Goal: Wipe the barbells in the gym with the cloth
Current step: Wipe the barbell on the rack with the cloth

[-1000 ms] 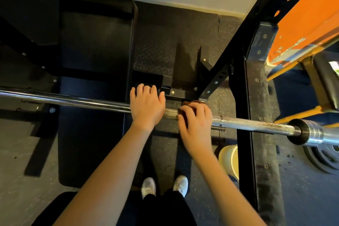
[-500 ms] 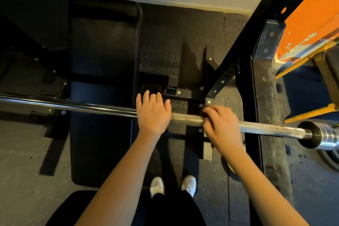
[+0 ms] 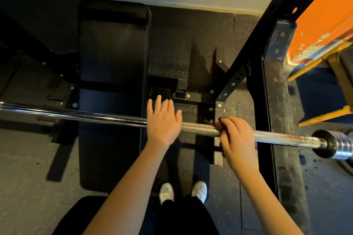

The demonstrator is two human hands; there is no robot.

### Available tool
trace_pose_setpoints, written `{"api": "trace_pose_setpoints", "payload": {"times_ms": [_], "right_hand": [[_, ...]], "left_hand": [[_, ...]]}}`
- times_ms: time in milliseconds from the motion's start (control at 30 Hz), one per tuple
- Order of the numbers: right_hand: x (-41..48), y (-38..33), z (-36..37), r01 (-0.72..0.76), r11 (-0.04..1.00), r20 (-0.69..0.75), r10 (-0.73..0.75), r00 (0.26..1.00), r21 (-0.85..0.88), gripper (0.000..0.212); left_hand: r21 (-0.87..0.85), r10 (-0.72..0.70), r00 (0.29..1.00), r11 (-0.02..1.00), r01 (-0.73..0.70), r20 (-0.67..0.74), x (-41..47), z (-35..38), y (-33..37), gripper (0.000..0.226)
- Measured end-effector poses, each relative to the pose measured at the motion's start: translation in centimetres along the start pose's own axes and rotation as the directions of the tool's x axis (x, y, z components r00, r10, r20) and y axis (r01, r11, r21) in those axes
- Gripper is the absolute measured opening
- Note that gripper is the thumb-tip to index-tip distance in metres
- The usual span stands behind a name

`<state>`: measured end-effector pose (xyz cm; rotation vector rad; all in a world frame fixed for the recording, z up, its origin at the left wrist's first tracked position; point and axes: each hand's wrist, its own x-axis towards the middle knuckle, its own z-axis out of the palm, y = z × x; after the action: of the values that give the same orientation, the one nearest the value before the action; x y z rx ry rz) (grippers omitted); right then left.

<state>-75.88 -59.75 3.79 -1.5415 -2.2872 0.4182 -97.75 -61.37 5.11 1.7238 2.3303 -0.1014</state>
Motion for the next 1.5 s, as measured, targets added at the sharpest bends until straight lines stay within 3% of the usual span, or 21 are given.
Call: {"api": "trace_pose_setpoints", "payload": {"times_ms": [67,133,300,400,500,600,700,800,933,1000,1133,1200,1267,1400,1467,1500], "right_hand": [[0.2,-1.9,1.1,-0.114,0.993,-0.058,0.115,0.992,0.017,0.034],[0.8,-5.1,2.5,-0.132,0.991,-0.073,0.134,0.988,0.023,0.027],[0.3,-3.9,0.5,0.099,0.994,0.045,-0.101,0.994,0.045,0.026],[-1.5,-1.3,-1.3,-0.063,0.996,-0.025,0.065,0.998,0.055,0.024],[-1.1,-4.8,1.4,-0.173,0.981,-0.088,0.181,0.980,0.093,0.018],[-0.6,-8.3,3.1,0.016,0.993,-0.033,-0.012,0.999,0.121,0.022],[-0.8,-5.6,1.6,0.141,0.988,0.046,-0.144,0.988,0.059,0.026],[-1.2,-2.9,0.2,0.074,0.995,0.008,-0.074,0.997,-0.060,0.026],[0.5,-6.7,2.2,-0.096,0.995,-0.002,0.096,0.995,-0.012,0.026],[0.2,-7.5,2.7,-0.033,0.999,0.013,0.033,0.999,0.019,0.022],[-1.9,-4.0,0.3,0.155,0.988,0.089,-0.156,0.984,0.017,0.034],[-2.0,-4.0,0.3,0.132,0.988,0.095,-0.125,0.988,-0.075,0.038],[-0.6,-5.9,1.0,0.017,0.994,0.101,-0.005,0.995,-0.111,0.037],[2.9,-7.6,1.4,-0.207,0.972,0.359,0.235,0.903,-0.114,0.029],[1.4,-7.2,1.1,-0.184,0.979,0.330,0.202,0.922,-0.084,0.028],[-0.2,-7.3,1.0,-0.119,0.990,0.242,0.134,0.961,-0.074,0.026]], "left_hand": [[0.005,-0.002,1.000,1.000,0.002,0.001,-0.5,0.1,0.0,0.060],[0.008,-0.010,1.000,1.000,0.009,0.006,-0.8,0.1,0.1,0.059],[-0.023,-0.027,0.999,0.999,0.028,0.037,-1.5,0.0,0.1,0.056],[-0.044,-0.034,0.995,0.998,0.038,0.089,-1.9,-0.1,0.0,0.056],[-0.059,-0.062,0.993,0.996,0.068,0.104,-1.5,-0.1,0.3,0.057],[-0.029,-0.089,0.992,0.995,0.092,0.086,-1.0,0.0,0.8,0.058],[-0.021,-0.064,0.993,0.998,0.066,0.096,-1.3,0.1,0.6,0.059],[-0.035,-0.046,0.994,0.998,0.050,0.103,-1.9,0.0,0.2,0.059],[-0.056,-0.045,0.987,0.997,0.054,0.155,-2.1,0.0,0.2,0.058],[-0.057,-0.054,0.987,0.996,0.063,0.150,-1.5,0.0,0.1,0.058],[-0.061,-0.038,0.988,0.997,0.047,0.147,-1.4,0.2,-0.3,0.058],[-0.037,-0.040,0.991,0.998,0.045,0.130,-2.0,0.3,-0.3,0.058],[-0.004,-0.041,0.993,0.999,0.041,0.109,-2.6,0.5,-0.1,0.058],[0.016,-0.050,0.993,0.999,0.049,0.107,-3.1,0.6,-0.1,0.059],[0.013,-0.053,0.992,0.999,0.052,0.118,-3.3,0.5,0.0,0.058],[0.003,-0.052,0.991,0.999,0.052,0.121,-3.3,0.5,-0.1,0.058]]}}
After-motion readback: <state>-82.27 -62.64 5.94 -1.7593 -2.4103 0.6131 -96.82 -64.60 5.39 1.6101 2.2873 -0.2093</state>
